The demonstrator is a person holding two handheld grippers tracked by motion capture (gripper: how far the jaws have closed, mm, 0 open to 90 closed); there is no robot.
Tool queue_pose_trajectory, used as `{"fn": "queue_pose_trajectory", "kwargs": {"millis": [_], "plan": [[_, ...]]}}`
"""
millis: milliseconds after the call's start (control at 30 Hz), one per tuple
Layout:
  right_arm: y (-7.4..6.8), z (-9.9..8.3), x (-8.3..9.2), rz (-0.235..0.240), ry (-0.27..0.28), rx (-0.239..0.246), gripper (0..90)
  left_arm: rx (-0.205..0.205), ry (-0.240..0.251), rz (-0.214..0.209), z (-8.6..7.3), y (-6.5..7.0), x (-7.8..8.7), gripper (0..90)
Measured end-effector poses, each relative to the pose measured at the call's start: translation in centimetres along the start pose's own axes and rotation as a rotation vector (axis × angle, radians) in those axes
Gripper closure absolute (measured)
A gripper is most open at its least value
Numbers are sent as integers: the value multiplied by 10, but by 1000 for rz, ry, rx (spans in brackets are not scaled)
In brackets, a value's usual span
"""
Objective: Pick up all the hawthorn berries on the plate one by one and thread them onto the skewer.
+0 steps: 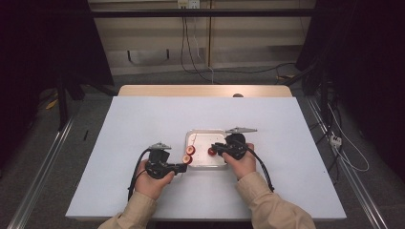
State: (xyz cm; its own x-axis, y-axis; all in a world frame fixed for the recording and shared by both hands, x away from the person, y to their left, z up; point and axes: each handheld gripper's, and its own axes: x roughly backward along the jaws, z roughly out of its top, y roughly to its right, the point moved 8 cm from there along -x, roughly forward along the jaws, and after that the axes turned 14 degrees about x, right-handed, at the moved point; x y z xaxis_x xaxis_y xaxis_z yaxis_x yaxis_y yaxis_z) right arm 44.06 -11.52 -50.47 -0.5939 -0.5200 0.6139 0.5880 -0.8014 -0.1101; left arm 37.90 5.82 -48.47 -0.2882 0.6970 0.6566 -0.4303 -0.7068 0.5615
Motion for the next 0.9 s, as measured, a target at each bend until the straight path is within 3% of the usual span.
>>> {"fn": "queue_pose_trajectory", "kwargs": {"millis": [233,433,567,633,767,900], "plan": [[-4,3,3,0,8,-17,509,6,4,-4,1,-2,2,899],[-13,-2,-6,-4,-15,23,536,4,-7,-7,-1,0,1,899],[-14,-3,-9,3,-25,7,534,7,-22,-9,-3,-1,0,899],[-13,-3,-9,2,-25,7,610,8,-24,-10,-4,-1,0,899],[-8,0,-6,-8,-6,-12,612,1,-35,-12,-6,1,-1,899],[-4,4,0,30,23,-53,612,0,-42,-18,-7,3,-2,899]]}}
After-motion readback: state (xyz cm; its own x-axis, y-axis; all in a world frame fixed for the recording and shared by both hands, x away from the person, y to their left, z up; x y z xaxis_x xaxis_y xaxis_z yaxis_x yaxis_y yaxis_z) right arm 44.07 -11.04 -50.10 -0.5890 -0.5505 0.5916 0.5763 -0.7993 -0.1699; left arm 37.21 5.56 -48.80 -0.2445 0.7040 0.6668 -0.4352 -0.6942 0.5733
